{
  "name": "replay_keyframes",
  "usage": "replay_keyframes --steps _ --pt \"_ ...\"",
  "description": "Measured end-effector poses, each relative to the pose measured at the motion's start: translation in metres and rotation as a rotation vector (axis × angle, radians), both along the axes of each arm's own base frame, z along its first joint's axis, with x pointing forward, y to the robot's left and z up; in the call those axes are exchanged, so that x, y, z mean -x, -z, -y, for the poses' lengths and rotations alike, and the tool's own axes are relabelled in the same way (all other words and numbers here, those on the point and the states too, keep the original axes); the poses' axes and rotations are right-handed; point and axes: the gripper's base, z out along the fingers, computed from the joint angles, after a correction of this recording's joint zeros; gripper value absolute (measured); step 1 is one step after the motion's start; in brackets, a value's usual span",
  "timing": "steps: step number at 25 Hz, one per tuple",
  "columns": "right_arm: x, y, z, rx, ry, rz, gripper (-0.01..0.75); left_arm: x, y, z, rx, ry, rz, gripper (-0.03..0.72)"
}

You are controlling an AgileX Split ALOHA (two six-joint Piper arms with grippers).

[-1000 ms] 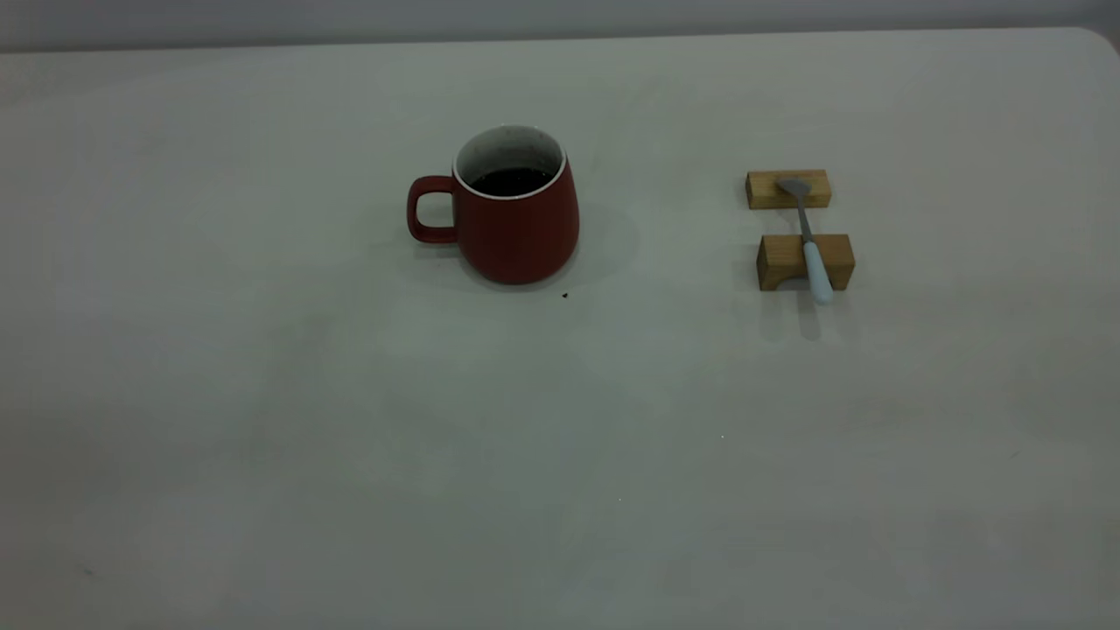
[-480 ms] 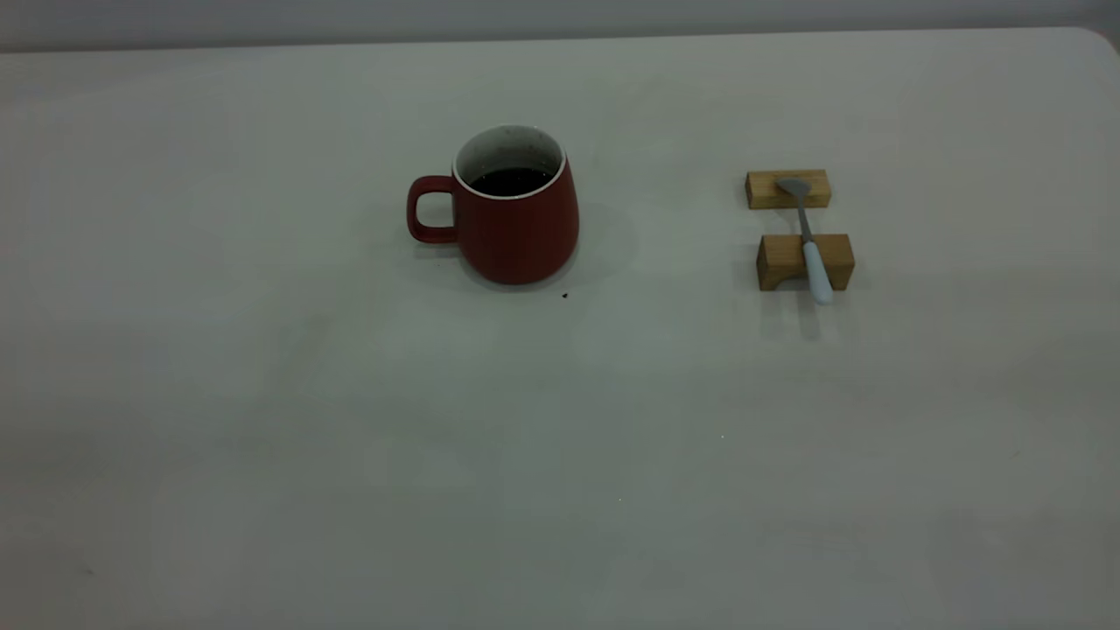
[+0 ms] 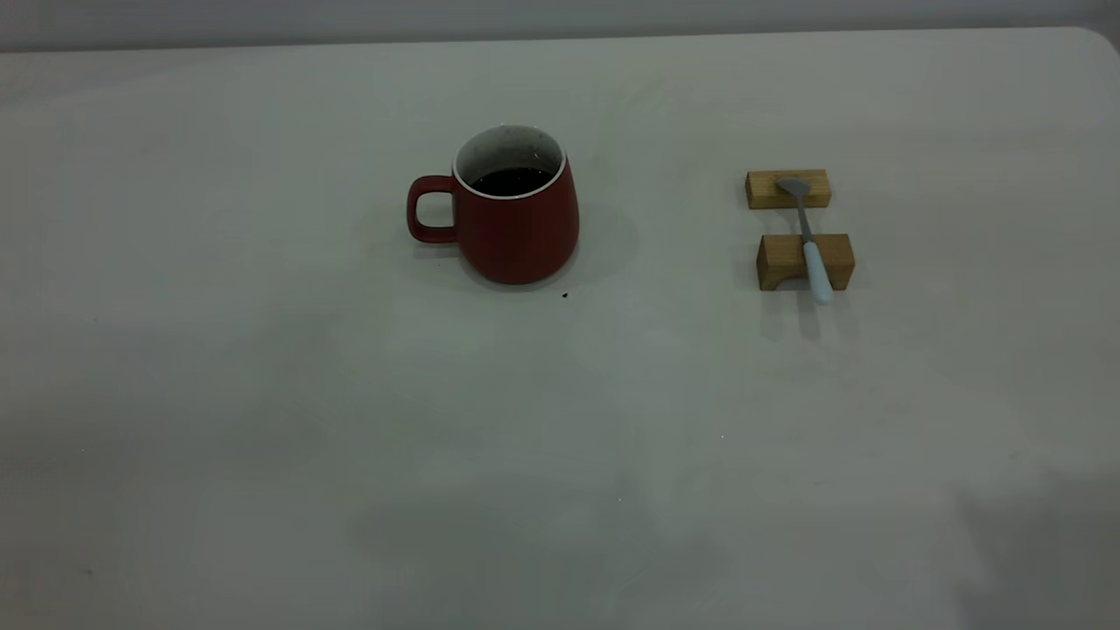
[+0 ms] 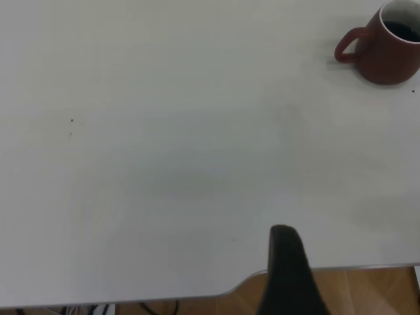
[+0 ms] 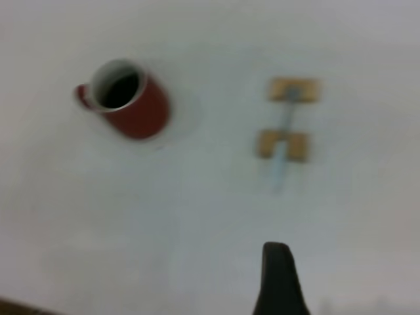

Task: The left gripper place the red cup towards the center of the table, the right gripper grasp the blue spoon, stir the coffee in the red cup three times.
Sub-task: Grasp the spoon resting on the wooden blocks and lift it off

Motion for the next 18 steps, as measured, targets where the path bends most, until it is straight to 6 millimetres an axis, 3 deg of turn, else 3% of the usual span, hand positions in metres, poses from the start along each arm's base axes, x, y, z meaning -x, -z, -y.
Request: replay_keyframes --steps 9,13,18 --pt "-0.100 0.085 -0.009 -0.099 -0.050 -0.307 0.582 0.000 0.000 0.000 0.000 0.000 0.000 0.554" --pt "-0.131 0.123 -0.039 -0.042 -0.150 -0.417 0.582 0.000 0.000 0.000 0.000 0.000 0.000 0.554" --pt "-0.168 0.162 -0.076 0.046 -0.137 -0.544 0.582 0.000 0.000 0.000 0.000 0.000 -0.001 0.554"
